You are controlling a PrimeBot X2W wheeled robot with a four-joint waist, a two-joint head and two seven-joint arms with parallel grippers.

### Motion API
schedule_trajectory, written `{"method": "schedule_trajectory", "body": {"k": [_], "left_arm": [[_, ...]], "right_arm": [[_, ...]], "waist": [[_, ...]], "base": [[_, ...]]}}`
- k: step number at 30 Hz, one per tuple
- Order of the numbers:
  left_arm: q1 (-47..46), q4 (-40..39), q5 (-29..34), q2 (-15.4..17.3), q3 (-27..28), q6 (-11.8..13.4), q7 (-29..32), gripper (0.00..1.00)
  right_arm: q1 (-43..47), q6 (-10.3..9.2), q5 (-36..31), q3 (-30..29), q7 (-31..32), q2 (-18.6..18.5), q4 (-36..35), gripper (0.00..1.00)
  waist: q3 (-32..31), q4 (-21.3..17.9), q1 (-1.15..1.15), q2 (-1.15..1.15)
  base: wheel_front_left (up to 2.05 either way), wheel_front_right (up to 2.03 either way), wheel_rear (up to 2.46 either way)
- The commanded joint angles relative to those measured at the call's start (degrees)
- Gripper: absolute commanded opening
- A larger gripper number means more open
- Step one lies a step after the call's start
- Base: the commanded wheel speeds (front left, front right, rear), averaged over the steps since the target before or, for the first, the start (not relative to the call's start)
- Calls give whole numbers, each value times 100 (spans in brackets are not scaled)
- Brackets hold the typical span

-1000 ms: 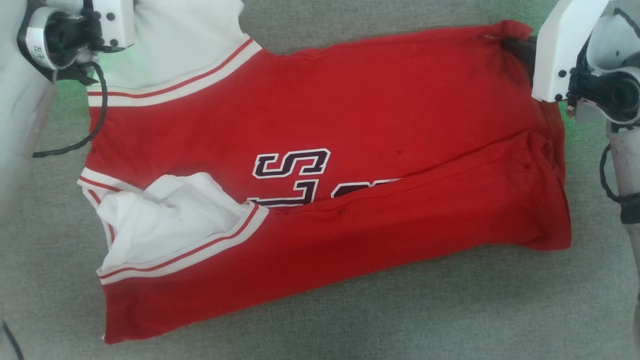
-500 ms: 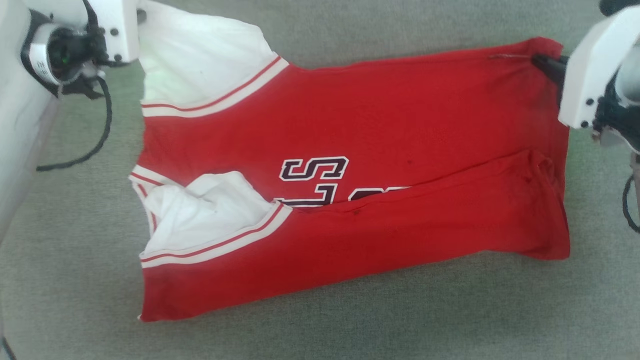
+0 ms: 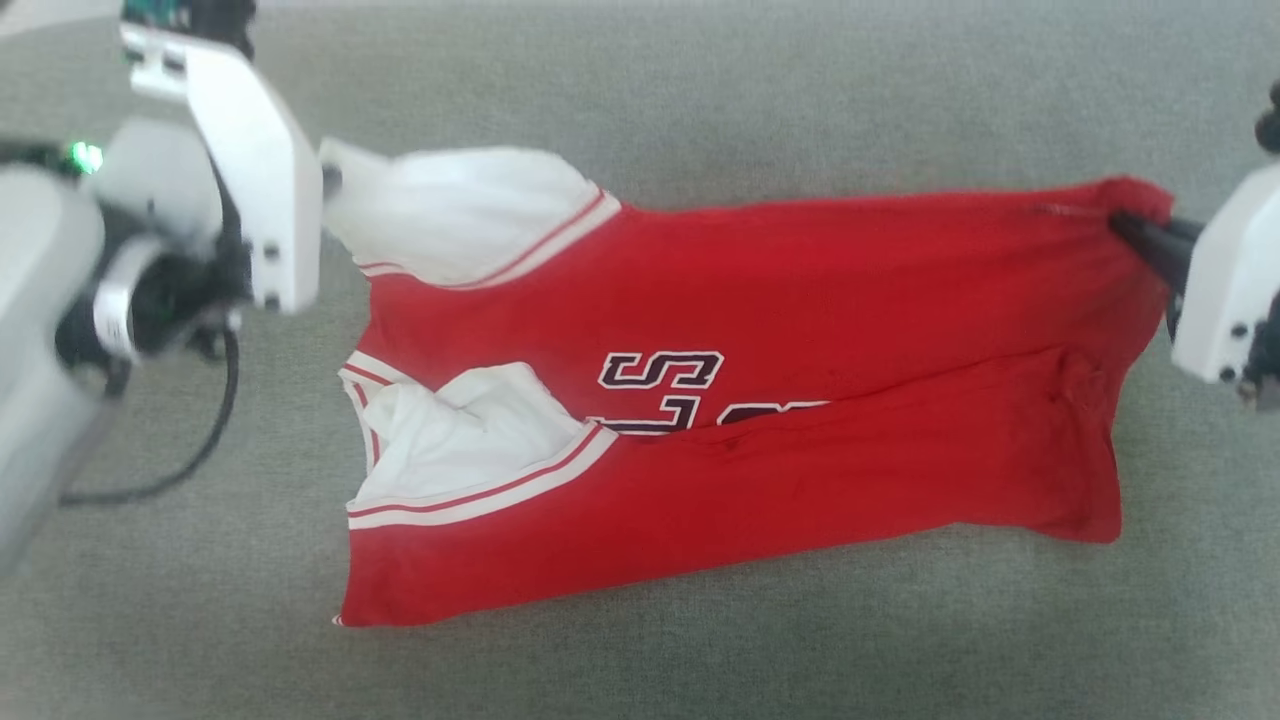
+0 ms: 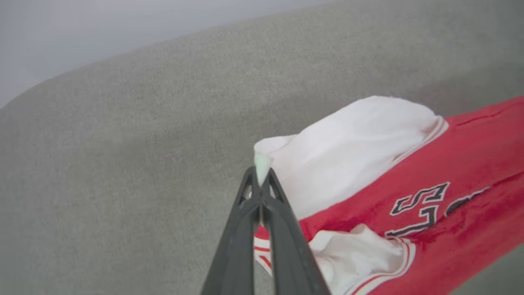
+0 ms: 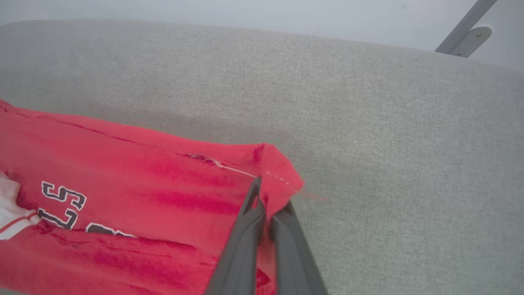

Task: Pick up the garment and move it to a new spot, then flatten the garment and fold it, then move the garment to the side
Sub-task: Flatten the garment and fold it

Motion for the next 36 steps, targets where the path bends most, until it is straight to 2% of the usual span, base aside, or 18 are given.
{"method": "schedule_trajectory", "body": {"k": [1,6,7,11,13,16,18,19,20,21,22,23,28,36], "left_arm": [[376,-609,-94,263,29,301,55,0],[1224,-2092,-170,879,15,1046,120,0],[1224,-2092,-170,879,15,1046,120,0],[1906,-2923,-206,1227,-29,1541,24,0],[2203,-3126,-283,1272,-56,1701,-47,0],[2582,-3114,-408,1218,-134,1757,-187,0],[2758,-2923,-493,1103,-161,1664,-342,0],[2888,-2625,-496,966,-184,1524,-516,0],[2921,-2468,-498,890,-196,1417,-606,30],[2953,-2308,-562,782,-173,1339,-710,37],[2979,-2152,-561,727,-163,1259,-804,50],[2999,-2020,-530,689,-178,1191,-884,100],[3123,-1684,-653,520,1,1021,-1310,100],[3683,-1883,-384,622,307,815,-2581,100]], "right_arm": [[307,-3,58,-107,126,-6,-229,0],[972,-3,109,-391,407,6,-698,0],[972,-3,109,-391,407,6,-698,0],[1430,-3,66,-634,506,104,-838,0],[1615,-3,-2,-649,539,170,-799,0],[1732,-3,-35,-626,484,304,-646,0],[1800,-3,-64,-557,452,381,-462,0],[1773,-2,-129,-462,378,413,-269,16],[1743,-3,-129,-426,349,447,-174,41],[1676,-2,-120,-395,279,480,-102,68],[1632,-2,-131,-366,243,484,-28,93],[1612,-2,-143,-326,199,489,37,100],[1591,-3,-49,-242,2,467,105,100],[1764,-3,18,-519,-126,568,-27,100]], "waist": [[-102,43,0,0],[-203,71,0,0],[-203,71,0,0],[-239,91,0,0],[-244,97,0,0],[-246,103,0,0],[-259,109,0,0],[-277,113,0,0],[-288,110,0,0],[-300,110,0,0],[-315,111,0,0],[-333,108,0,0],[-496,119,0,0],[-747,173,0,0]], "base": [[0,0,0],[0,0,0],[0,0,0],[0,0,0],[0,0,0],[0,0,0],[0,0,0],[0,0,0],[0,0,0],[0,0,0],[0,0,0],[0,0,0],[0,0,0],[0,0,0]]}}
